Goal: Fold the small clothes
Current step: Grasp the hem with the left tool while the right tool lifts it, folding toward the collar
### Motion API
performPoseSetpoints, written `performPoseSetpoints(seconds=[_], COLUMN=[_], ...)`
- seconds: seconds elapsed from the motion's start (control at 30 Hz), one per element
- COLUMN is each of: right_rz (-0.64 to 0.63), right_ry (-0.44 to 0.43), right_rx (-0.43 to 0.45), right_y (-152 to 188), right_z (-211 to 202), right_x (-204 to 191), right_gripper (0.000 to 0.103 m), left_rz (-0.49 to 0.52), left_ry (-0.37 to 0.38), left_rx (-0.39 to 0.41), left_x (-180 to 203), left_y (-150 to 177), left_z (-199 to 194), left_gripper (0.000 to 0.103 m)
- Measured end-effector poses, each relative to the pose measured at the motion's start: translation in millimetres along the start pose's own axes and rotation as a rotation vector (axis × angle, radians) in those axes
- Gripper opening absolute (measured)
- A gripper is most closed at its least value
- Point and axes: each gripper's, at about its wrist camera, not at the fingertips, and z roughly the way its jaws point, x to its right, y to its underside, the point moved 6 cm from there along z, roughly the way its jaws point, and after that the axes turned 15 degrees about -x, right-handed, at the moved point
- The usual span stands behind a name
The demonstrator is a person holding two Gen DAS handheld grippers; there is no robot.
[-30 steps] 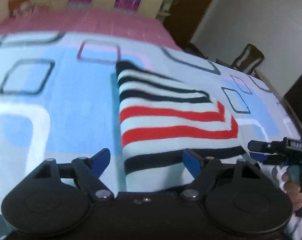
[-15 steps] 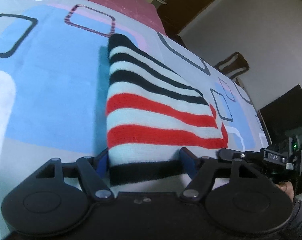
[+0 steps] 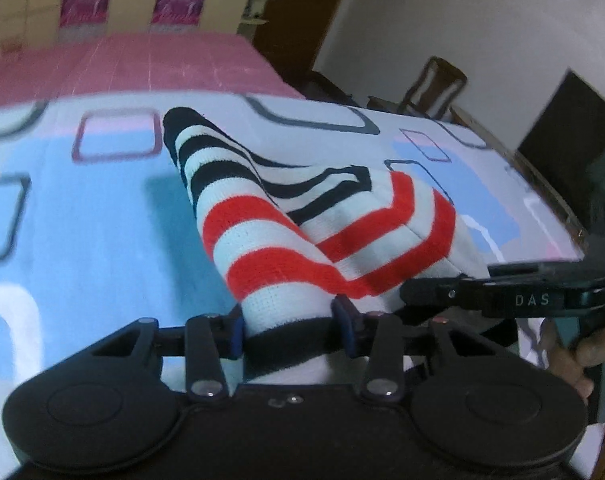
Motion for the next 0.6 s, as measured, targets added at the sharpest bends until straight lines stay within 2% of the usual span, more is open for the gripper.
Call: performPoseSetpoints(seconds=[0.27,0.47,0.6], right_rz=[-0.074,-0.152,-0.196], right_ry=[0.015,-0.017,-0.049], right_rx=[0.045,0.036,0.017], right_y=[-3,-10,-13], right_z=[-4,21,49], right_x=[-63,-131,-181], right_gripper=[0.032,0.032,0.032], left_rz=[0.039,-0.006,-0.051], left_ry=[-0.057,-0.108,-0.131], left_rx=[0.060,0.083,0.089], left_x=[-17,-12,-24], left_y=[14,14,14], left_z=[-53,-62,-58], left_gripper=[0.042,0.042,0.042])
